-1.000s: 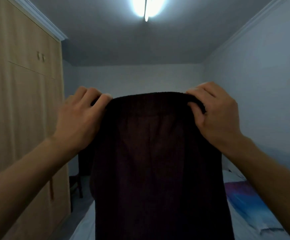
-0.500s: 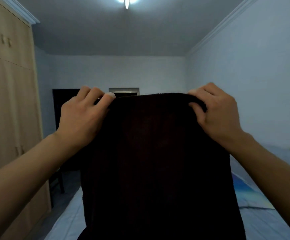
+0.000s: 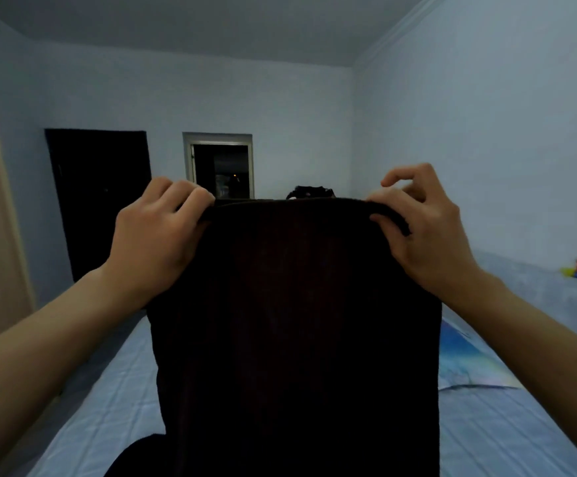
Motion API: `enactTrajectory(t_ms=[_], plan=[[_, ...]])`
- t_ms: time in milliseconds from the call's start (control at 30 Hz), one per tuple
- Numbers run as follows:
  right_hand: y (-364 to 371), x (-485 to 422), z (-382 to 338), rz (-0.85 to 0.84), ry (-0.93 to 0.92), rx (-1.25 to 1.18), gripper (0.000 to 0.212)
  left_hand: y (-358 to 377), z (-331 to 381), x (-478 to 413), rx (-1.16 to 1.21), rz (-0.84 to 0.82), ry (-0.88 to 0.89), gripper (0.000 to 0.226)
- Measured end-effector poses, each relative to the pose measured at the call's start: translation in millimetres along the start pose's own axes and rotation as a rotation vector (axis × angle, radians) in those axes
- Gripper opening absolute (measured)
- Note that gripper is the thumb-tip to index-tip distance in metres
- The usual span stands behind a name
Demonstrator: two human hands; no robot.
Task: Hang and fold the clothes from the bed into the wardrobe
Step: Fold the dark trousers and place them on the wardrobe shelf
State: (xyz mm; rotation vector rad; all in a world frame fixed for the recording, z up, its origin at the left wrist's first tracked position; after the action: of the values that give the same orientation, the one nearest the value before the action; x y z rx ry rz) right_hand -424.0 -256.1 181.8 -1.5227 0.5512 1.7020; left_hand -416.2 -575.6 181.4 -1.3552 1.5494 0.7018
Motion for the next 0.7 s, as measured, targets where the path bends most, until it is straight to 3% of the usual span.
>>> enactTrajectory(t_ms=[200, 433, 700], plan=[[99.8, 15.2, 59.2, -0.121, 0.065, 0.005, 0.012, 109.5, -46.3, 39.0, 0.080, -0.037, -0.074, 0.017], [197.1, 40.0, 117.0, -0.293, 0.270, 0.102, 0.025, 211.5, -75.7, 73.8, 0.143, -0.324, -0.189, 0.012], [253.0, 75.9, 165.3, -0.323, 0.274, -0.067, 0.027, 273.4, -95.2, 85.6, 0.158, -0.335, -0.227, 0.011]])
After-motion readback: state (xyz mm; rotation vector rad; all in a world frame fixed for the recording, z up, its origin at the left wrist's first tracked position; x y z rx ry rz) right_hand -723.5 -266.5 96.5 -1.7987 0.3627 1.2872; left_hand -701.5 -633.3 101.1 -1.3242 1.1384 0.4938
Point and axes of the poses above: each hand's wrist, its own x-axis away from the middle knuckle, its own y-axis out of the palm, z = x × y, the point moved 3 cm from there along -x, towards the middle knuckle, and after that the axes turned 4 degrees about z, right-handed, at the moved point
